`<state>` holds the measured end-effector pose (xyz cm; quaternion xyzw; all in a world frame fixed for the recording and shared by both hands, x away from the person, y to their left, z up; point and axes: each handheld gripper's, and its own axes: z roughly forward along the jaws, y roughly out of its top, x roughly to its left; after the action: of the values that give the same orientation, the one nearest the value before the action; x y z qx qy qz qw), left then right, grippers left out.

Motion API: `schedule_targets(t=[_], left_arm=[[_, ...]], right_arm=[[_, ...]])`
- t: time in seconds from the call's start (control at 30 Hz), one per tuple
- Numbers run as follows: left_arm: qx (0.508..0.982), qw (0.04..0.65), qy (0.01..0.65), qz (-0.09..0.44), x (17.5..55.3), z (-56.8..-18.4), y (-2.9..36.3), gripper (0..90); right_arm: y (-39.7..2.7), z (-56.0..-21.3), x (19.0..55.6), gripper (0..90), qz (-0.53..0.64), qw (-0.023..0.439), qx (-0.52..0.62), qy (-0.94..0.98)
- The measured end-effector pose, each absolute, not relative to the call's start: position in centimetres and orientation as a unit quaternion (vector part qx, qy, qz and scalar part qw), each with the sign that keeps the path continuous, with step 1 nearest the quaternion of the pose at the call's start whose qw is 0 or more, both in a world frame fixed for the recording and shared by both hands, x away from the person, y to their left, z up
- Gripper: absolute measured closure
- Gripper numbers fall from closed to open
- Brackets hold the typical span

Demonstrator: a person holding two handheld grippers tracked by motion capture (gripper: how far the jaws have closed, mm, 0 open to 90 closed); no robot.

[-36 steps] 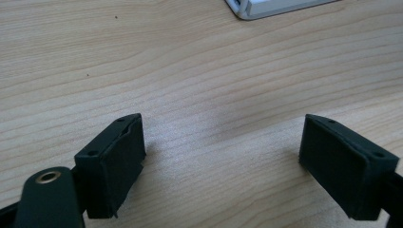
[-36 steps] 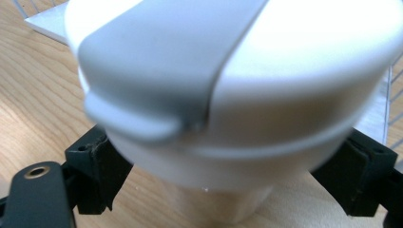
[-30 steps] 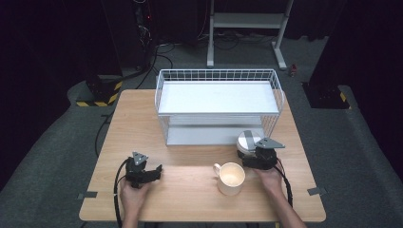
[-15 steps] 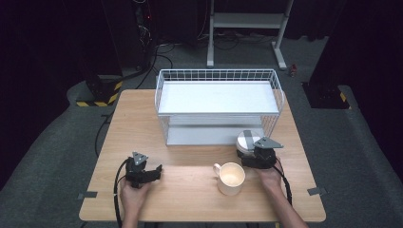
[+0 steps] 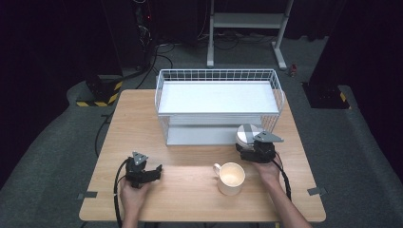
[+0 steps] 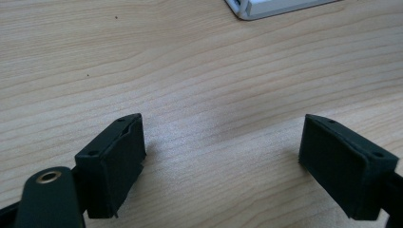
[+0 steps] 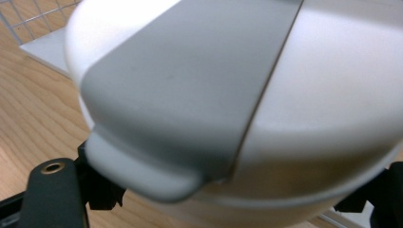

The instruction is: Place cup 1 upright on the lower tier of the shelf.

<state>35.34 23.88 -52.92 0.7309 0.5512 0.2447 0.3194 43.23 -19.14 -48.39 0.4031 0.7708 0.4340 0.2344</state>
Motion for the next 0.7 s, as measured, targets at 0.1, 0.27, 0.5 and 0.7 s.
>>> schedule_targets(t=[0.1, 0.27, 0.5, 0.7], left_arm=[[0.732, 0.318, 0.551, 0.245, 35.3, -52.9, 23.9, 16.0], [0.732, 0.318, 0.551, 0.245, 35.3, -52.9, 23.9, 16.1], [0.732, 0.318, 0.551, 0.245, 35.3, -52.9, 23.9, 16.4], [0.731, 0.318, 0.551, 0.245, 35.3, -52.9, 23.9, 16.5]], right_arm=[[-19.0, -48.2, 43.7, 18.6, 0.433, 0.232, 0.406, 0.77], [-18.8, -48.0, 44.4, 18.6, 0.432, 0.235, 0.414, 0.766], [-18.2, -48.3, 45.3, 18.6, 0.42, 0.237, 0.415, 0.771], [-17.8, -48.4, 45.7, 18.7, 0.423, 0.238, 0.418, 0.768]])
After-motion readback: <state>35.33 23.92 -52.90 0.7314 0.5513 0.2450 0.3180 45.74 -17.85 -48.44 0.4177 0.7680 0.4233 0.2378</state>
